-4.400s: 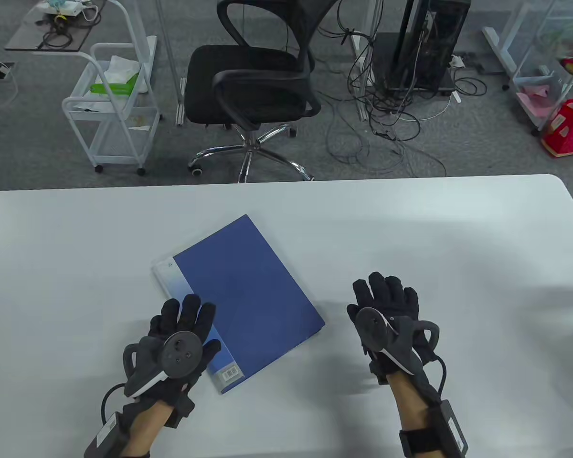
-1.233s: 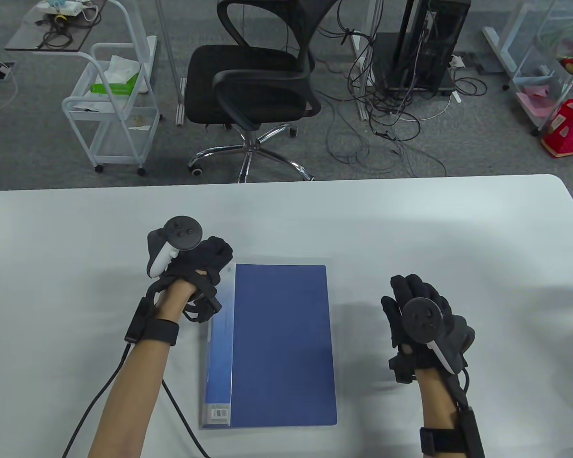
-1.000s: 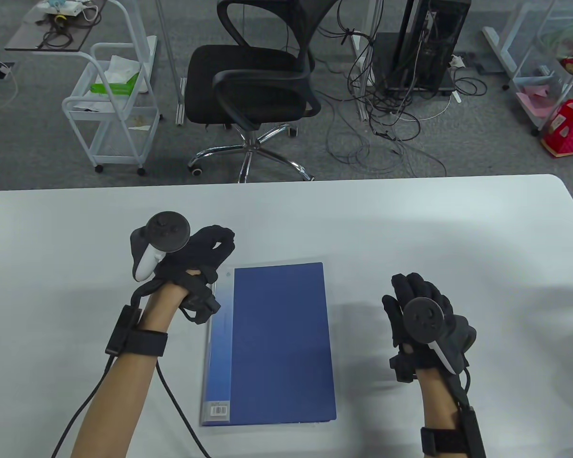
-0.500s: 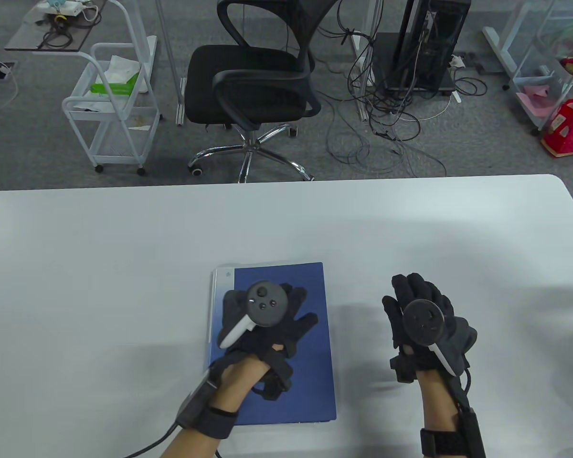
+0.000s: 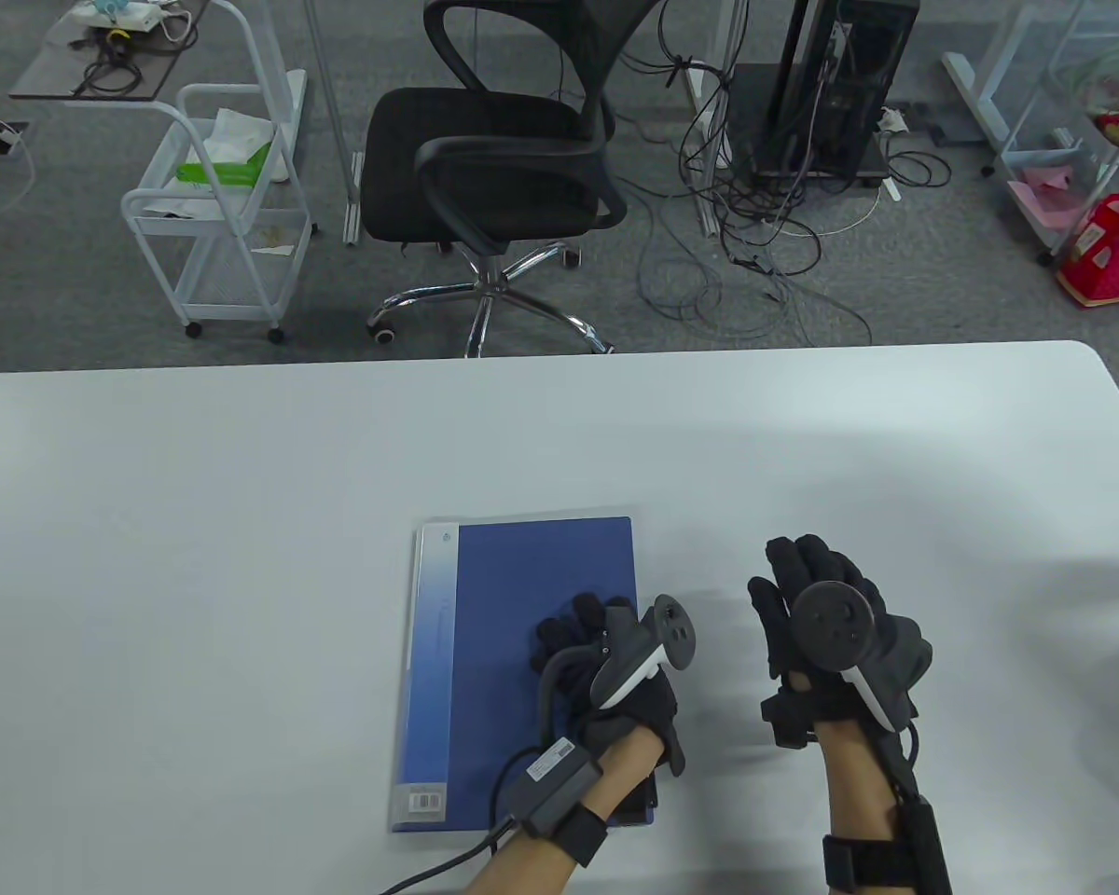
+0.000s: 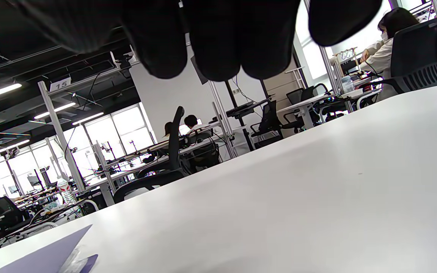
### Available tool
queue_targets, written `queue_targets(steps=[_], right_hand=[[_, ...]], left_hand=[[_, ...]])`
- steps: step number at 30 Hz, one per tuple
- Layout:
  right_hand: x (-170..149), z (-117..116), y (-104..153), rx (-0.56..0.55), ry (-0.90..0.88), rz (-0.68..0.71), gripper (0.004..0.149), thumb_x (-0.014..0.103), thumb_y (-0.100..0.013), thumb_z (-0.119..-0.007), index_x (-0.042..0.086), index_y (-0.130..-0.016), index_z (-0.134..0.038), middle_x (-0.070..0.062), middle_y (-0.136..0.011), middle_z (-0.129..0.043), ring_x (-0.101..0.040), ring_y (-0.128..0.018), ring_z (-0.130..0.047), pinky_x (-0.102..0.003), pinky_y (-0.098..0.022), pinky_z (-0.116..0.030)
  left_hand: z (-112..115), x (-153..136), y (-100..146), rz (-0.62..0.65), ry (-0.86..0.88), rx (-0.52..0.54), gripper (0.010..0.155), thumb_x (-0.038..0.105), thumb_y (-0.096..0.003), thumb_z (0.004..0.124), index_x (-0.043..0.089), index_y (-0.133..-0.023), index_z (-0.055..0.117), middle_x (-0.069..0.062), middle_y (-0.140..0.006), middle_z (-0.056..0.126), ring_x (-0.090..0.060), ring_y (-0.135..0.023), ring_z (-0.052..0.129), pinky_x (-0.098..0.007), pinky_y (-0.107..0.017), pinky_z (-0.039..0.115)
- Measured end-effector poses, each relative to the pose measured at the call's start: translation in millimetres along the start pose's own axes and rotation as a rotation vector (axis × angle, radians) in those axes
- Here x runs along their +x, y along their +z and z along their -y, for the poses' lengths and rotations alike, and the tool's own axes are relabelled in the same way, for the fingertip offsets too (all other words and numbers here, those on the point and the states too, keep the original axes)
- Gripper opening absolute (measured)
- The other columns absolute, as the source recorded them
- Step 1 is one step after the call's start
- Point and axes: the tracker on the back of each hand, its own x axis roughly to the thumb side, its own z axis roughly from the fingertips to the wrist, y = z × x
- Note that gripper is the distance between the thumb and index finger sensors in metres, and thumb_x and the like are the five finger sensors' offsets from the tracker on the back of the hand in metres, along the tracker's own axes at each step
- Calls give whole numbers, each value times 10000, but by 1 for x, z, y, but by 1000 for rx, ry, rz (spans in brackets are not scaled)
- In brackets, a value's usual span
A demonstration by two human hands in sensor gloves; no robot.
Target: Pull newspapers from file folder
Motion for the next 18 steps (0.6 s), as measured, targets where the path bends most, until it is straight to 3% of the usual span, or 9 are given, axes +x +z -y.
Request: queue_targets(steps=[3, 8, 13, 18], right_hand=[[-2, 0, 0, 3, -10, -5, 588, 526, -400, -693, 273, -929, -738, -89, -1026, -746, -413, -937, -776, -655, -640, -616], [-2, 1, 0, 8, -11, -8, 589, 526, -399, -693, 272, -929, -739, -87, -1023, -750, -411, -933, -781, -654, -639, -618], [-1, 0, 0, 13, -9, -6, 588, 525, -399, -693, 271, -928, -740, -89, -1021, -752, -412, -931, -784, -654, -637, -621], [-1, -2, 0, 20, 7, -7, 589, 524, -399, -693, 270, -928, -739, -88, -1019, -755, -410, -929, -788, -653, -636, -624]], left_hand=[[-23, -10, 14, 59, 124, 43, 720, 248, -510, 656, 40, -1083, 272, -392, -1087, 247, -767, -861, 511, -756, -564, 634], [-93, -49, 43, 135, 423, -21, 705, 192, -506, 647, 10, -1080, 281, -418, -1086, 312, -710, -862, 665, -659, -523, 784], [-168, -117, 84, 187, 583, -7, 707, 153, -501, 659, -11, -1072, 276, -426, -1081, 311, -656, -871, 743, -595, -520, 829], [-218, -196, 115, 60, 535, 81, 711, 122, -502, 687, -9, -1071, 281, -419, -1090, 342, -572, -900, 803, -564, -535, 829]])
